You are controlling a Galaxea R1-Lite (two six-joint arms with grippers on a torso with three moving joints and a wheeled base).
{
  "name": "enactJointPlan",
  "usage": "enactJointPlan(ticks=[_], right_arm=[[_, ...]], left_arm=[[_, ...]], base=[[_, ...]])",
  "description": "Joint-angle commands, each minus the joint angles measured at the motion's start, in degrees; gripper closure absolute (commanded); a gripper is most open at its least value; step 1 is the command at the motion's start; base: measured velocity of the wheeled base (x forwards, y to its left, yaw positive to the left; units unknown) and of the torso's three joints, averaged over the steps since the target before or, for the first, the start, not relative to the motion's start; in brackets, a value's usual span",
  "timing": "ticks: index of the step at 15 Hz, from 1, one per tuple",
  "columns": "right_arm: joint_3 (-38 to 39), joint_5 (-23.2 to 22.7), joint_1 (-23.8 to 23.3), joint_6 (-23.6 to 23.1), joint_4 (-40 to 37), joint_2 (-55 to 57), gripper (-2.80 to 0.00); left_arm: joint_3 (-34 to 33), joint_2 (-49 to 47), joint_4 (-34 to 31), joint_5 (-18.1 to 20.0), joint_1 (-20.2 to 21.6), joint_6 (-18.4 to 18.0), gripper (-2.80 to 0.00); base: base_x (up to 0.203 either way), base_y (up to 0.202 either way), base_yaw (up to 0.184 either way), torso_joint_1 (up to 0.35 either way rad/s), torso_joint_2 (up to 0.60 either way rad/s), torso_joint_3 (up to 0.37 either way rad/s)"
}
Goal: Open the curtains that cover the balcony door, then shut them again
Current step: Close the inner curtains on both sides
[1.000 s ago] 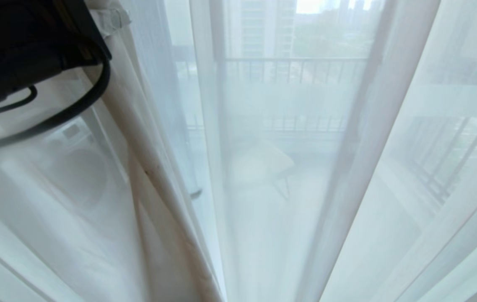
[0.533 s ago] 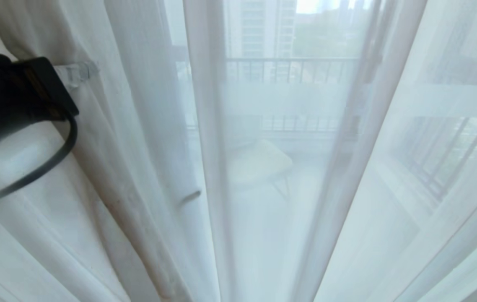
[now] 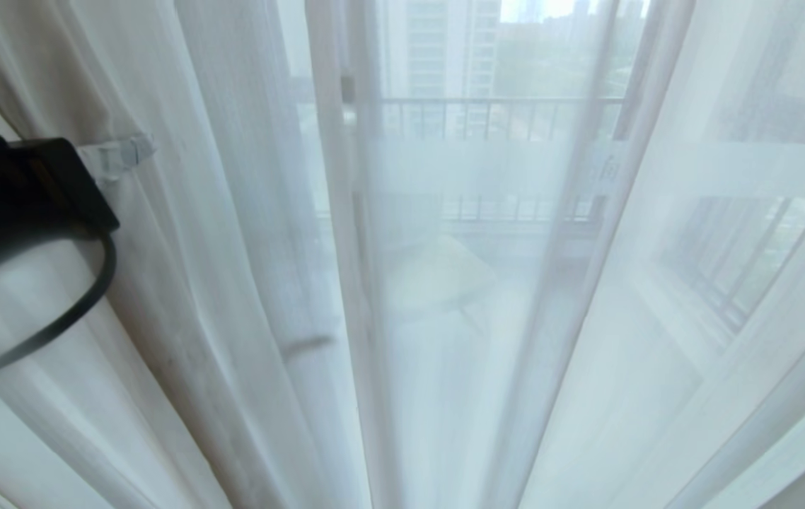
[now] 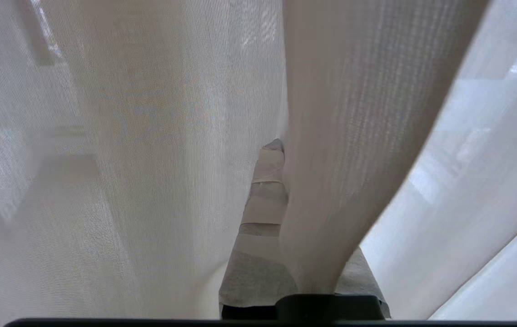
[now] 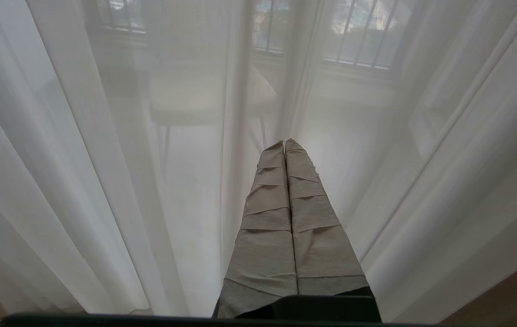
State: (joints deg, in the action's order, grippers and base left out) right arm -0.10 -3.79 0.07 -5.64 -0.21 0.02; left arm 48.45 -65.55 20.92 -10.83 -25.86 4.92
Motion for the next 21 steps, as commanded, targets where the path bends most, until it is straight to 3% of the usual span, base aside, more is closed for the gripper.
enactJointPlan(ticks=[1, 2, 13, 21], right_arm=[[0.0, 0.0, 0.0, -0.1, 0.0, 0.0, 0.00], [0.0, 0.0, 0.0, -0.1, 0.0, 0.0, 0.00], [0.0, -0.1, 0.0, -0.1, 0.0, 0.0, 0.00], [0.0, 0.0, 0.0, -0.1, 0.0, 0.0, 0.00]], left_arm=[[-0.4, 0.4, 0.1, -0.1, 0.1, 0.1, -0.87], [-0.8, 0.7, 0.1, -0.1, 0.1, 0.1, -2.80], [-8.4, 13.8, -2.0, -0.1, 0.0, 0.0, -2.80], [-10.7, 31.2, -18.3, 0.3, 0.0, 0.0, -2.80]], base=[[0.000, 0.000, 0.000, 0.000, 0.00, 0.000], [0.000, 0.000, 0.000, 0.000, 0.00, 0.000], [0.000, 0.000, 0.000, 0.000, 0.00, 0.000], [0.000, 0.000, 0.000, 0.000, 0.00, 0.000]])
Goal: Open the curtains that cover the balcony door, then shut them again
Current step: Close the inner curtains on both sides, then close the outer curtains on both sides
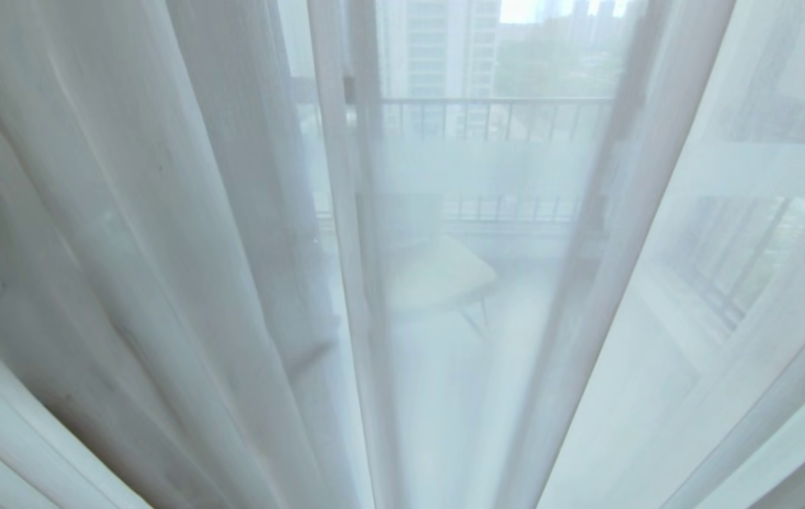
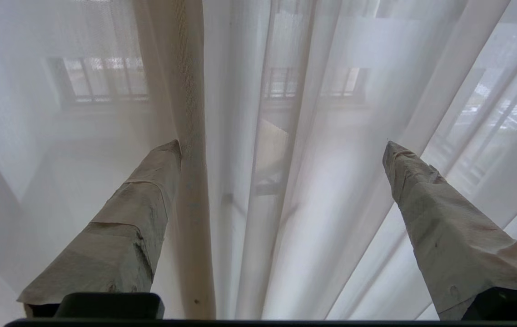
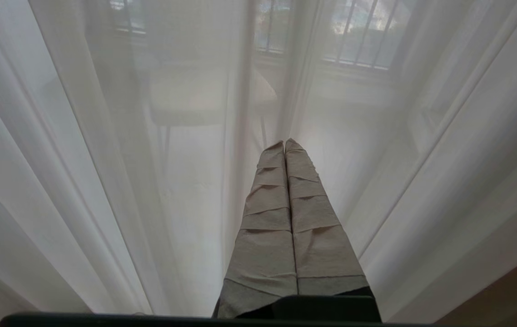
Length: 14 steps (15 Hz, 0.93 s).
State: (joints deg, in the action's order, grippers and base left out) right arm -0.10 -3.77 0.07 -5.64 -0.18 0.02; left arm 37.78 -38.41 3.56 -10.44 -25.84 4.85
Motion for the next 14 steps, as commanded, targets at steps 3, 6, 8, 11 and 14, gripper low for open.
enactJointPlan(ticks=[3, 6, 8, 11, 14], right_arm=[[0.0, 0.0, 0.0, -0.1, 0.0, 0.0, 0.00], [0.0, -0.1, 0.0, -0.1, 0.0, 0.0, 0.00], [0.0, 0.0, 0.0, -0.1, 0.0, 0.0, 0.00], [0.0, 0.0, 0.0, -0.1, 0.0, 0.0, 0.00], [0.0, 0.0, 0.0, -0.1, 0.0, 0.0, 0.00]], left_arm=[[-0.1, 7.7, -4.6, -0.3, 0.0, 0.1, -2.80], [-0.5, 9.0, -5.1, -0.2, 0.0, 0.1, -2.80], [-0.5, 9.3, -5.1, 0.0, 0.0, 0.1, -2.80], [-1.3, 10.7, -5.4, 0.1, 0.0, 0.0, -2.80], [-1.6, 10.8, -5.4, 0.0, 0.0, 0.1, -2.80]], base=[[0.000, 0.000, 0.000, 0.000, 0.00, 0.000], [0.000, 0.000, 0.000, 0.000, 0.00, 0.000], [0.000, 0.000, 0.000, 0.000, 0.00, 0.000], [0.000, 0.000, 0.000, 0.000, 0.00, 0.000], [0.000, 0.000, 0.000, 0.000, 0.00, 0.000]])
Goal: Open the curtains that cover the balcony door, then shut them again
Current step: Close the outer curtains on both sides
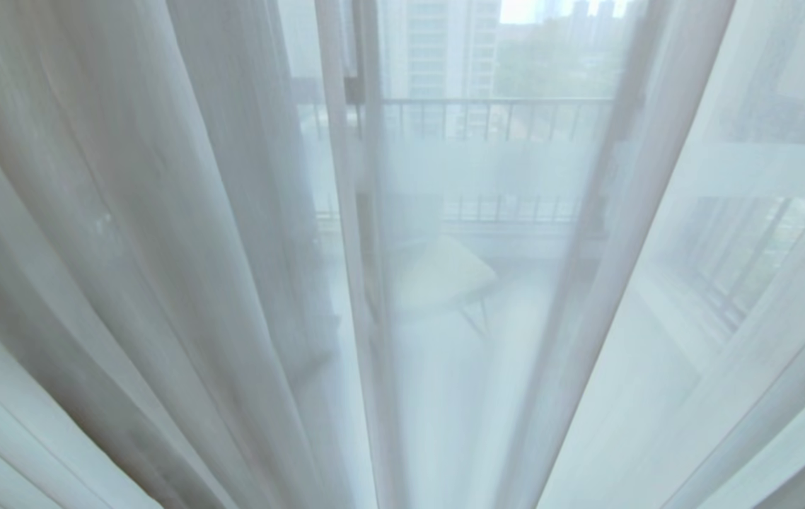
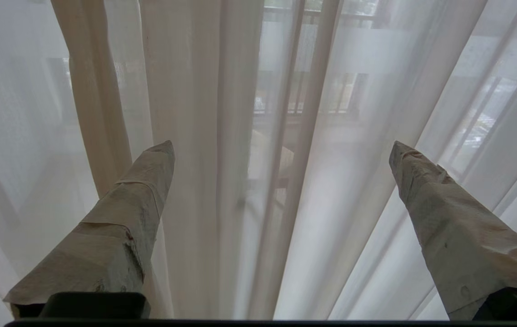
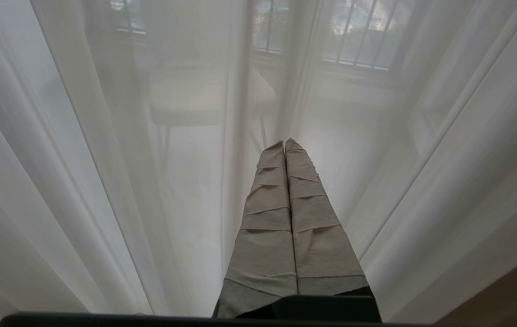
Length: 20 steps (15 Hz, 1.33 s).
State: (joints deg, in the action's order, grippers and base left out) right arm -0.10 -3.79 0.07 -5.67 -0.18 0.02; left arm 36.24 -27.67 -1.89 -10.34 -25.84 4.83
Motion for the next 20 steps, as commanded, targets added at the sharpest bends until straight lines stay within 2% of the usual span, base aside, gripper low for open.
enactJointPlan(ticks=[1, 7, 8, 9, 17, 20], right_arm=[[0.0, -0.1, 0.0, 0.0, 0.0, 0.0, 0.00], [0.0, 0.0, 0.0, 0.0, 0.0, 0.0, 0.00], [0.0, 0.0, 0.0, 0.0, 0.0, 0.0, 0.00], [0.0, 0.0, 0.0, 0.0, 0.0, 0.0, 0.00], [0.0, 0.0, 0.0, 0.0, 0.0, 0.0, 0.00], [0.0, -0.1, 0.0, 0.0, 0.0, 0.0, 0.00]], left_arm=[[0.0, 0.2, 0.0, 0.0, 0.0, 0.1, -2.80], [-0.3, 0.1, 0.0, 0.0, 0.0, 0.1, -2.80], [-0.5, 0.1, 0.0, 0.0, 0.0, 0.1, -1.22], [-0.6, 0.2, 0.0, -0.1, 0.0, 0.1, 0.00], [-1.6, 3.3, -0.1, -0.4, 0.0, 0.1, 0.00], [-1.8, 7.2, -4.2, -0.5, 0.0, 0.3, 0.00]], base=[[0.000, 0.000, 0.000, 0.000, 0.00, 0.000], [0.000, 0.000, 0.000, 0.000, 0.00, 0.000], [0.000, 0.000, 0.000, 0.000, 0.00, 0.000], [0.000, 0.000, 0.000, 0.000, 0.00, 0.000], [0.000, 0.000, 0.000, 0.000, 0.00, 0.000], [0.000, 0.000, 0.000, 0.000, 0.00, 0.000]])
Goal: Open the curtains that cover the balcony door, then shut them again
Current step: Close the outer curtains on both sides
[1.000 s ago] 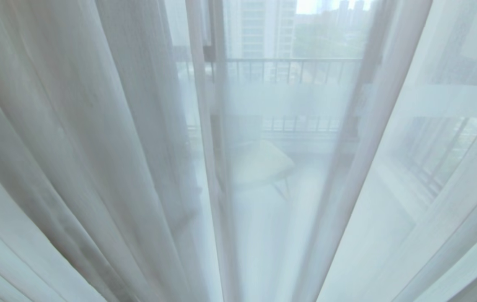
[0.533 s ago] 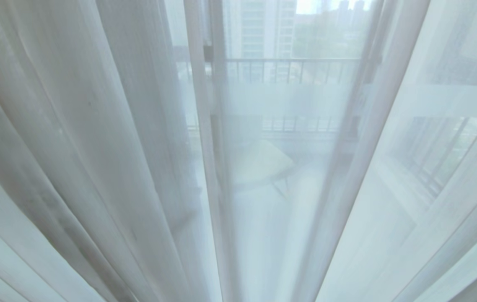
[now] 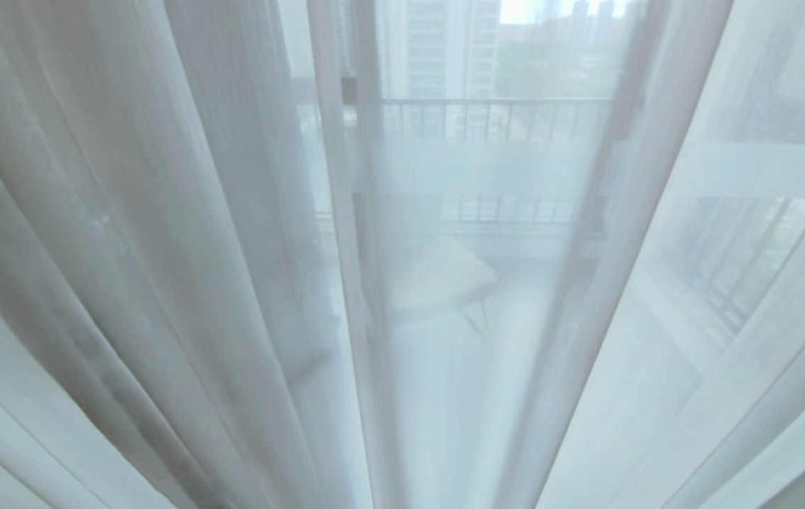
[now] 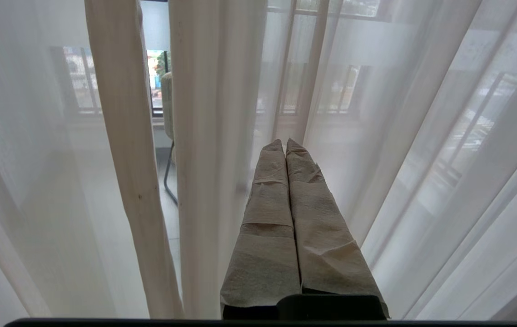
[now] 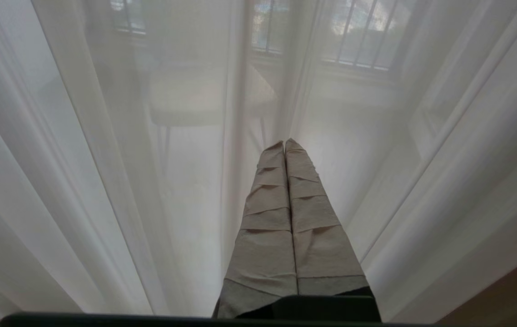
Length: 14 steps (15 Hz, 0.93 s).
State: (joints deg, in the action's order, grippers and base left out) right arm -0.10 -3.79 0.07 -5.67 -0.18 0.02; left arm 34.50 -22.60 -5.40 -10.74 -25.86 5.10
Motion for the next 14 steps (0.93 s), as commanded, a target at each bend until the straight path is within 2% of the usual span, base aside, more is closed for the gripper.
enactJointPlan(ticks=[1, 3, 4, 7, 9, 11, 14], right_arm=[[0.0, 0.0, 0.0, 0.0, 0.0, 0.0, 0.00], [0.0, -0.1, 0.0, 0.0, 0.0, 0.0, 0.00], [0.0, 0.0, 0.0, 0.0, 0.0, 0.0, 0.00], [0.0, 0.0, 0.0, 0.0, 0.0, 0.0, 0.00], [0.0, 0.0, 0.0, 0.0, 0.0, 0.0, 0.00], [0.0, 0.0, 0.0, 0.0, 0.0, 0.0, 0.00], [0.0, 0.0, 0.0, 0.0, 0.0, 0.0, 0.00]], left_arm=[[-0.1, 3.0, -2.6, -0.1, -0.1, 0.7, 0.00], [-1.8, 4.9, -4.0, 0.1, 1.5, 1.6, 0.00], [-3.2, 5.7, -4.1, 0.2, 4.4, 1.9, 0.00], [-8.9, 6.4, -3.9, 0.8, 8.6, 2.9, 0.00], [-11.9, 6.4, -3.8, 1.7, 13.7, 2.9, 0.00], [-15.7, 6.3, -3.7, 3.2, 15.7, 2.9, 0.00], [-20.5, 6.6, -1.4, 3.6, 22.4, 2.5, 0.00]], base=[[0.000, 0.000, 0.000, 0.000, 0.00, 0.000], [0.000, 0.000, 0.000, 0.000, 0.00, 0.000], [0.000, 0.000, 0.000, 0.000, 0.00, 0.000], [0.000, 0.000, 0.000, 0.000, 0.00, 0.000], [0.000, 0.000, 0.000, 0.000, 0.00, 0.000], [0.000, 0.000, 0.000, 0.000, 0.00, 0.000], [0.000, 0.000, 0.000, 0.000, 0.00, 0.000]])
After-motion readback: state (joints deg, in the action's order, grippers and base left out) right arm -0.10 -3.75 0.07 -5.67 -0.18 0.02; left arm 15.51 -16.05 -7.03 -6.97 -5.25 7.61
